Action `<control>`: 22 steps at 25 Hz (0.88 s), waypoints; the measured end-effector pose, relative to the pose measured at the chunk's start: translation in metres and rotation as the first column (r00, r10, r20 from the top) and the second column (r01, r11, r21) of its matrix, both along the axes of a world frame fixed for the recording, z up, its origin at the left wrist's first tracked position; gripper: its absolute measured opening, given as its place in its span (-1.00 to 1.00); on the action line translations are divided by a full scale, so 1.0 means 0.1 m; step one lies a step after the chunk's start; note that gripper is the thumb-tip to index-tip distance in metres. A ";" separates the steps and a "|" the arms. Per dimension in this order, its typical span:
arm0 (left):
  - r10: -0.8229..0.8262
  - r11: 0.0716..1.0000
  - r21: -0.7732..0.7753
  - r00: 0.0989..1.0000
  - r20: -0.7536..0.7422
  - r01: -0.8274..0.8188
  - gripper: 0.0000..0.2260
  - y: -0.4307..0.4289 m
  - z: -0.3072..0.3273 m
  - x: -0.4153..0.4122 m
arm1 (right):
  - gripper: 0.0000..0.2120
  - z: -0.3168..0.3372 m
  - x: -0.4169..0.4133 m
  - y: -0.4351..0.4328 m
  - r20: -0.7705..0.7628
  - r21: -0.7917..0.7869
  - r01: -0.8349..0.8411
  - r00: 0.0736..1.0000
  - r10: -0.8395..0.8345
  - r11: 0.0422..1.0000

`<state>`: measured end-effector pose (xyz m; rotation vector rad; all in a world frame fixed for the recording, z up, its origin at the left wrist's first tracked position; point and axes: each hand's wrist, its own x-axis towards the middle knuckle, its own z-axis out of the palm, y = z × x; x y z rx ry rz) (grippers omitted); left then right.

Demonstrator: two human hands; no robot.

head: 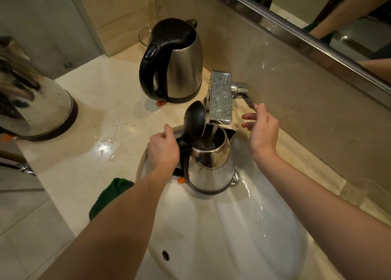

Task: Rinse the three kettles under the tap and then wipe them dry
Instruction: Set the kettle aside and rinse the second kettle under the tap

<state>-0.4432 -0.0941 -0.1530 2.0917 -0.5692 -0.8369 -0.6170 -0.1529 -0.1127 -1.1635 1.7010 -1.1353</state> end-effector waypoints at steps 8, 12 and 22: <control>0.005 1.000 0.017 1.000 0.012 -0.005 -0.53 -0.01 0.01 0.00 | -0.67 0.02 -0.01 0.00 -0.035 0.015 0.015 0.999 -0.015 1.000; 0.006 1.000 0.012 1.000 0.016 -0.006 -0.53 0.00 0.01 0.01 | -0.63 0.01 0.02 0.01 -0.073 0.014 0.026 0.997 -0.025 1.000; 0.000 1.000 0.005 1.000 0.015 0.000 -0.52 0.01 0.01 -0.01 | -0.45 -0.02 0.08 0.10 -0.110 -0.019 -0.045 0.993 0.043 0.999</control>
